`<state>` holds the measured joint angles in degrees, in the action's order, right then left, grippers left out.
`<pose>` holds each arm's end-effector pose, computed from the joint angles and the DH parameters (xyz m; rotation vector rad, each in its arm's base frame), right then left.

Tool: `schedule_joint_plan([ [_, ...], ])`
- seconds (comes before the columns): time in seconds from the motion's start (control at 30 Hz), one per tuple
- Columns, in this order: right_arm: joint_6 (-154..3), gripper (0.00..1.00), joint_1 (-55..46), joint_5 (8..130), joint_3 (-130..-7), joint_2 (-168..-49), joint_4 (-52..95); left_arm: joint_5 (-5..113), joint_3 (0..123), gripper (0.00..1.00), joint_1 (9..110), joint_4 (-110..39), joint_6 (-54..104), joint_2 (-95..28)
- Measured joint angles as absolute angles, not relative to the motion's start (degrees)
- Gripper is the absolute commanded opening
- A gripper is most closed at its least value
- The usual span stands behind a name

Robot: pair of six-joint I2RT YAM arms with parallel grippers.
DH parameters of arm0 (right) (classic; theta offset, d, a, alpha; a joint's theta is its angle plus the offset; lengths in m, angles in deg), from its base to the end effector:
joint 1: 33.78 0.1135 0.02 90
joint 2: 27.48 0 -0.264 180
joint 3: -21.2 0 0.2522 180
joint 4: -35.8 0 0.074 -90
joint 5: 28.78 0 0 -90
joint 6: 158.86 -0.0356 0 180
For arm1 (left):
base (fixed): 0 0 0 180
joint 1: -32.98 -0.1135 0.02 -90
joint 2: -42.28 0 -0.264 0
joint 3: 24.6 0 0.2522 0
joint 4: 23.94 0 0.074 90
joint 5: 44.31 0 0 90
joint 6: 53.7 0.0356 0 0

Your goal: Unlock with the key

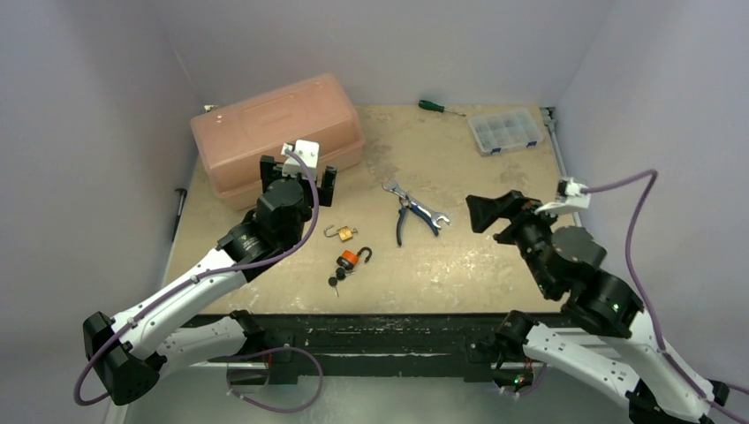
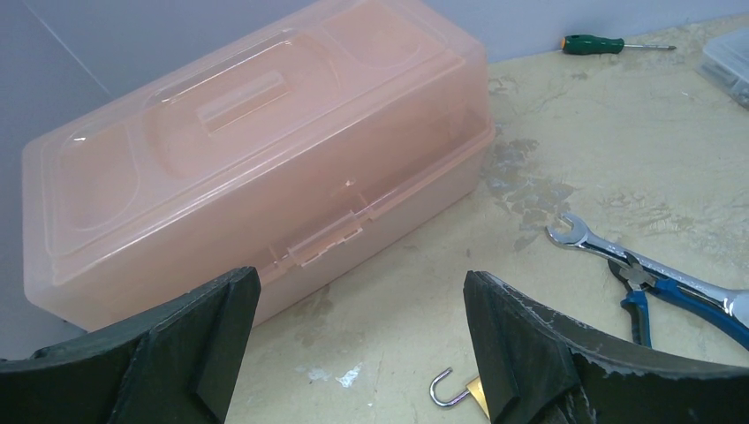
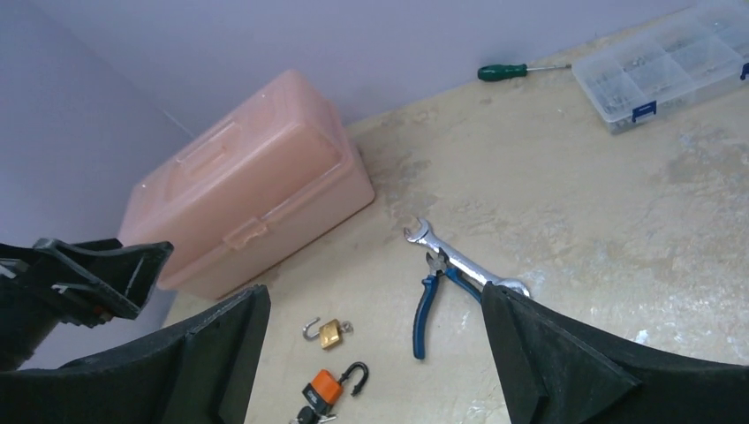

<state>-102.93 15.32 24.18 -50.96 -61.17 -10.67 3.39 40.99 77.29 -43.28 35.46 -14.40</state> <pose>0.0812 0.0610 0.4026 0.2594 1.6910 0.5362 0.1762 -0.1385 0.3550 0.1154 1.7016 0.0610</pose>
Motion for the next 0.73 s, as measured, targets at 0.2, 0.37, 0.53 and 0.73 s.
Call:
schedule_joint_plan([
  [0.2, -103.26, 0.99, 15.32, 22.87, -46.72, -51.95, -10.14, 3.61, 40.99, 0.92, 77.27, -43.33, 35.46, -14.4],
  [0.37, -103.85, 0.99, 15.32, 22.43, -45.43, -49.85, -10.47, 3.74, 40.99, 0.92, 77.27, -43.35, 35.46, -14.4],
  [0.53, -104.22, 0.99, 15.32, 21.18, -45.43, -48.32, -10.32, 3.98, 40.99, 0.92, 77.27, -43.35, 35.46, -14.4],
  [0.73, -104.79, 0.99, 15.28, 19.92, -45.43, -47.34, -9.57, 4.63, 40.99, 0.91, 77.29, -43.37, 35.43, -14.49],
])
